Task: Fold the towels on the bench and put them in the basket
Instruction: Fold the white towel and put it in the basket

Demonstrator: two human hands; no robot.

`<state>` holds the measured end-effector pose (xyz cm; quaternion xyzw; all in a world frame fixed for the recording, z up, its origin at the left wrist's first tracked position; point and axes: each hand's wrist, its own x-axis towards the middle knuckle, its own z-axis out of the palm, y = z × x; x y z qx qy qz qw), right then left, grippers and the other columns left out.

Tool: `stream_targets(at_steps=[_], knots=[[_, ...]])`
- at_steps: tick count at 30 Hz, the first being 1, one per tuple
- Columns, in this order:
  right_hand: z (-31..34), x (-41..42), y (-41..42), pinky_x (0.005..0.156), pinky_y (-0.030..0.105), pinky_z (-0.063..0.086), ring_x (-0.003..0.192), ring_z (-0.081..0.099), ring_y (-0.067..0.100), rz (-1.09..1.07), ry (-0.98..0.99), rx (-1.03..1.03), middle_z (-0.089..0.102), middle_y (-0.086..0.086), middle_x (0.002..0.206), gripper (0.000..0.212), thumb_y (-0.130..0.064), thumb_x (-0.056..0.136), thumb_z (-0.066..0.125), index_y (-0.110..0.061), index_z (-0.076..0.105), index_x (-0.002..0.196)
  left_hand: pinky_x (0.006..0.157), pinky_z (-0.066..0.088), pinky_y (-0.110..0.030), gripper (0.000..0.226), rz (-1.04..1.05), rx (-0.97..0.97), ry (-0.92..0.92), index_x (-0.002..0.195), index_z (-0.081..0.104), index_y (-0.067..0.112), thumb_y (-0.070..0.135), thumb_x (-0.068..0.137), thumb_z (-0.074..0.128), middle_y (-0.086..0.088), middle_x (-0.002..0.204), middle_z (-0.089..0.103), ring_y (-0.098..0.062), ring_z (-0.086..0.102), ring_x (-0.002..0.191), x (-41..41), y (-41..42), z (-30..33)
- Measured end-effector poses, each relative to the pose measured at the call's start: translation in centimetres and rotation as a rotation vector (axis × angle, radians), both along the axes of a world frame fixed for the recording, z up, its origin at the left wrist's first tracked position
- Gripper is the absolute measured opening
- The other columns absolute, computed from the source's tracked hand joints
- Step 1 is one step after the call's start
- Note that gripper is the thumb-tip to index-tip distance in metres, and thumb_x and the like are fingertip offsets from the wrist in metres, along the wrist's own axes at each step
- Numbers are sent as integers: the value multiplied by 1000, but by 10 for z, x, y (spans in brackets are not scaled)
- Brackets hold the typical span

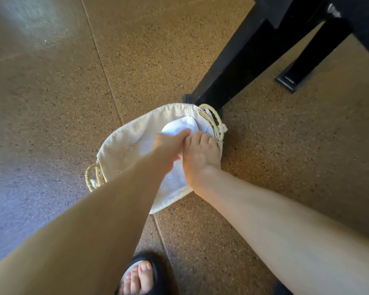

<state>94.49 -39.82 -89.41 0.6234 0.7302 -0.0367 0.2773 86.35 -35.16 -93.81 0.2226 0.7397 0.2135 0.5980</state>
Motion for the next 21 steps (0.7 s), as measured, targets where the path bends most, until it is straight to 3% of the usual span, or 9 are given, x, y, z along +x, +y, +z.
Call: stream_targets(at_steps=[4,8,12,15,18,21], knots=[[-5,-1,0,104,32,33,128,38,26,46,42,0,37,12,135,68,-32,99,49,2,17,148,83,61,-43,90,-32,-15,178,124,54,13,64,55,81,-9,92,66,-27,68,82,4,9,9],[-9,-3,5,106,33,35,133,36,29,-29,102,-73,34,17,142,68,-28,101,48,5,14,151,88,59,-40,73,-97,22,262,123,56,12,59,72,77,-6,86,63,-27,67,85,9,12,10],[-10,-4,8,110,37,36,136,31,35,-4,51,-179,28,25,145,72,-33,101,49,6,15,151,93,55,-43,59,-67,43,270,116,54,15,57,80,73,-4,82,58,-30,65,95,9,16,6],[-13,-6,10,110,37,36,135,31,35,-88,96,-184,30,24,145,71,-41,103,42,5,18,151,82,55,-38,63,-106,23,269,113,51,14,65,81,68,-7,83,59,-32,65,92,8,17,5],[-16,-5,10,105,34,38,131,35,35,-130,147,-158,34,21,141,61,-32,104,40,6,23,148,84,58,-43,74,-99,31,243,111,56,8,73,77,64,-11,94,65,-35,69,90,4,19,5],[-14,-2,6,105,34,37,129,39,35,-164,157,-120,36,22,142,62,-26,103,43,12,20,146,86,59,-44,77,-14,30,104,105,61,8,78,73,59,-11,104,73,-30,72,95,-4,19,2]])
